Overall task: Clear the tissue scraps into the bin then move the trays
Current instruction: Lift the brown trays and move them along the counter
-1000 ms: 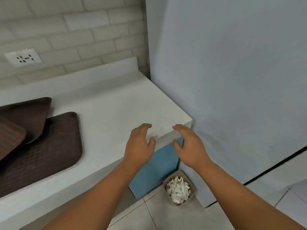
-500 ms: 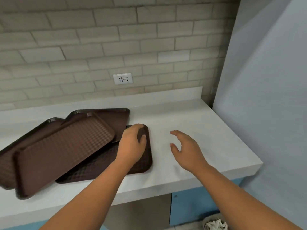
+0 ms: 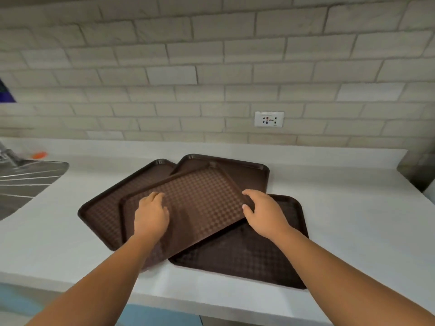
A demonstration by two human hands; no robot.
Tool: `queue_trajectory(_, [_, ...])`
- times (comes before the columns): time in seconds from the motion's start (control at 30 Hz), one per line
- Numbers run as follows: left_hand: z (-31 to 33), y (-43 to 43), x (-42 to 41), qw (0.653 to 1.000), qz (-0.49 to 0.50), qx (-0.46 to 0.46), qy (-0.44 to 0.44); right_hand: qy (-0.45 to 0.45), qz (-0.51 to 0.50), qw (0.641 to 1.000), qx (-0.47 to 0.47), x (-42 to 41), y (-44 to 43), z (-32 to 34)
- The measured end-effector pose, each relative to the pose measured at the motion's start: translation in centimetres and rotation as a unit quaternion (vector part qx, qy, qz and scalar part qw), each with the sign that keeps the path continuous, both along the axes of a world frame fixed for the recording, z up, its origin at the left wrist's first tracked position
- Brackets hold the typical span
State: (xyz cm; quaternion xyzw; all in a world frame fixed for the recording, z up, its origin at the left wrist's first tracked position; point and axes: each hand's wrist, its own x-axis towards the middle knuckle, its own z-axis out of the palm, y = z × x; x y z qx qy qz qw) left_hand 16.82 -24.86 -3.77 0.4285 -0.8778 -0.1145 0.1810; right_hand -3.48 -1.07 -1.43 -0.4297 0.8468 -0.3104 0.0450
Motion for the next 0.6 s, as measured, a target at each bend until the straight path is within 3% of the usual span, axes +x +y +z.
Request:
queue_trajectory(0.23, [-1.9,-5.8,5.4,0.990,0.109,0.030,-0.078,0.040,-0.016,0.997,0.066,-1.3,-7.4,-1.9])
queue_trajectory(0.43, [-3.3,-6.3,6.4,0.973,0.191,0.121,-0.036,0.018,-0.039,0.981,0.187,-2.4,-9.7,-3.0])
queue_trajectory(0.6, [-3.7,-7.3,6.5,0.958,0.229,0.175,-0.003,0.009,-0.102,0.979,0.179,-2.9,-10.8,-2.7])
